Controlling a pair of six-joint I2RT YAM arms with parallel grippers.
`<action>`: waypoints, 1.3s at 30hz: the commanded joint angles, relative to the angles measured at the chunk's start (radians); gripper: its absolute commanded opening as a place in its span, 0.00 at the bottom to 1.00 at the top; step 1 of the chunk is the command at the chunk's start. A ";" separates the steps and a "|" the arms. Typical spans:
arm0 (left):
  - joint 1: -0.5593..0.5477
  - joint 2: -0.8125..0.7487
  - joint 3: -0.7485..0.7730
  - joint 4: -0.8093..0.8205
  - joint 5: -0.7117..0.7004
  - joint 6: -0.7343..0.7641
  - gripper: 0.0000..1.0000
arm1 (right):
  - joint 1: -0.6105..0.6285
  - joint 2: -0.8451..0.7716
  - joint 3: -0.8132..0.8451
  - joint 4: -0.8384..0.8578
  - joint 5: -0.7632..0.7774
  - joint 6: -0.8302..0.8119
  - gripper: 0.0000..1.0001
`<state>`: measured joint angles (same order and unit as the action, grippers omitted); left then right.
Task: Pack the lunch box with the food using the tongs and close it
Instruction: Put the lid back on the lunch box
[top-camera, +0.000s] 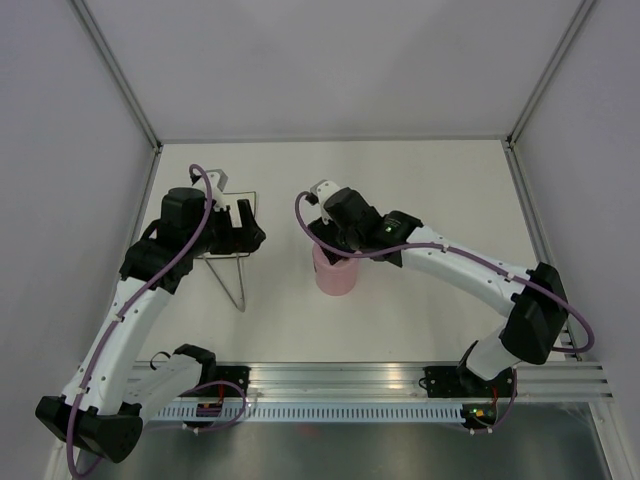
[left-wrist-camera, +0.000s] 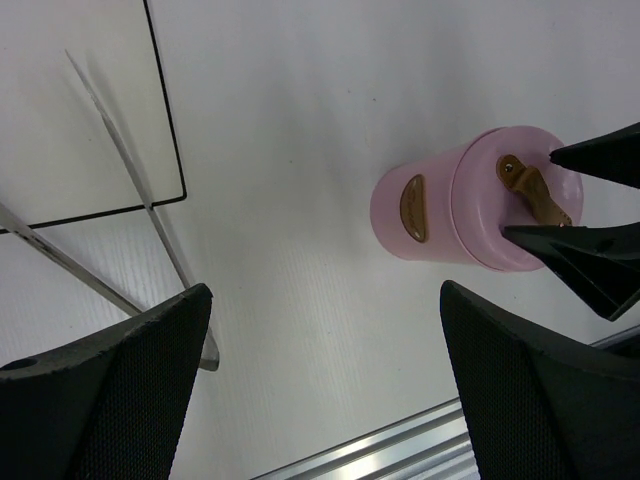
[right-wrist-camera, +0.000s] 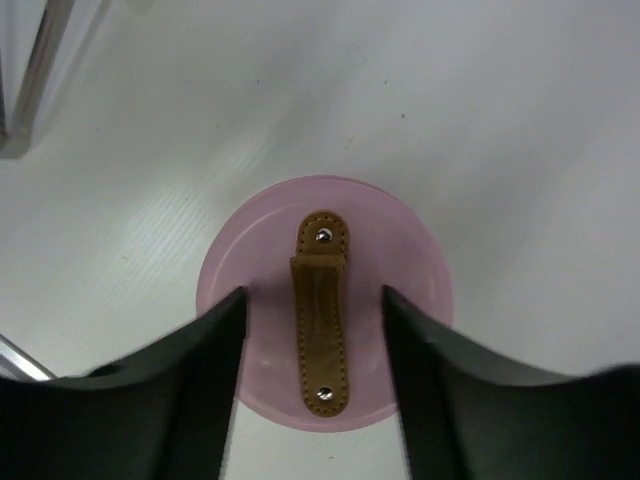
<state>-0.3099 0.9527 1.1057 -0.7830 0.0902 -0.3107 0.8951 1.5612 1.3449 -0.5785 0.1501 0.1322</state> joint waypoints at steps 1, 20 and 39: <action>-0.005 0.000 0.043 0.033 0.101 0.015 1.00 | -0.001 -0.029 0.026 -0.046 -0.006 0.037 0.78; -0.383 0.254 0.174 0.120 -0.069 -0.125 0.25 | -0.239 -0.158 0.048 -0.047 -0.020 0.167 0.20; -0.439 0.451 0.086 0.232 -0.052 -0.183 0.13 | -0.234 -0.066 -0.159 0.120 -0.276 0.168 0.02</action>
<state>-0.7437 1.3804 1.2182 -0.6178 0.0357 -0.4614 0.6556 1.4708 1.2373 -0.5182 -0.0998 0.2924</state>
